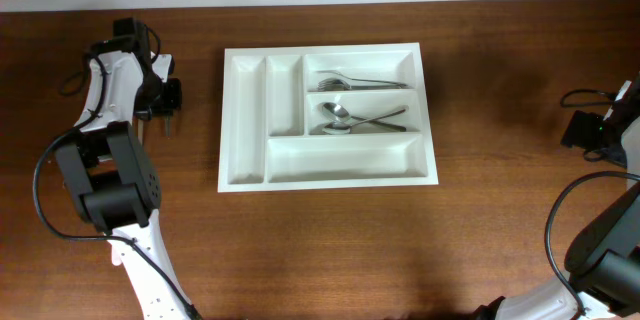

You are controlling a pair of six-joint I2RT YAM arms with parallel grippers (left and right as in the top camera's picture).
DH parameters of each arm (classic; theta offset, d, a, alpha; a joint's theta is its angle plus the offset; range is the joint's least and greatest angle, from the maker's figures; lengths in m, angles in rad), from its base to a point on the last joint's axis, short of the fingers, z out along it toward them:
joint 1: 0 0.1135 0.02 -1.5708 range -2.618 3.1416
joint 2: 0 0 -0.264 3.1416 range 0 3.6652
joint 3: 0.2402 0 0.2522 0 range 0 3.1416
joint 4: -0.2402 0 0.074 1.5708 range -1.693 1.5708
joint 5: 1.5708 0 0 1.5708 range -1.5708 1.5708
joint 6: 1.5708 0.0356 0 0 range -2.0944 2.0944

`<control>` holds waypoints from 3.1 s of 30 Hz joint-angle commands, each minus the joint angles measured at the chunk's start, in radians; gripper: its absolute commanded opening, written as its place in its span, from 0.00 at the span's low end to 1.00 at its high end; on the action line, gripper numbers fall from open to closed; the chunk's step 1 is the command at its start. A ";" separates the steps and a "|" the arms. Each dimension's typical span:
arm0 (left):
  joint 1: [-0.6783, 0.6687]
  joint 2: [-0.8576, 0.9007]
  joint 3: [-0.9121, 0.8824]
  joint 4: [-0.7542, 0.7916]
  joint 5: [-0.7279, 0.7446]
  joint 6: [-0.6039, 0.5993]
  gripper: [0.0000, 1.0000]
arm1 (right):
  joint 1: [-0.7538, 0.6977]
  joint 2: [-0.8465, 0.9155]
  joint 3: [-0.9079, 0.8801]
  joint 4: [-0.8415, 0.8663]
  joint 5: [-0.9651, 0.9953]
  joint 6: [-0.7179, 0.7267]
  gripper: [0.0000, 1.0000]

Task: Pack container
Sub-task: 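Carry the spoon right and drop it into the tray's left compartment, then withdraw the left gripper to the remaining spoon left of the tray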

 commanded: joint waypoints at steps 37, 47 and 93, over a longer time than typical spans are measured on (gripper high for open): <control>-0.352 0.008 0.250 -0.275 0.100 -0.365 0.14 | 0.003 -0.011 -0.007 0.000 0.001 -0.003 0.99; -0.352 0.008 0.250 -0.267 0.089 -0.364 0.25 | 0.003 -0.011 -0.007 0.000 0.001 -0.003 0.99; 0.032 0.009 0.257 -0.364 -0.129 -0.064 0.87 | 0.003 -0.011 -0.007 0.000 0.001 -0.003 0.99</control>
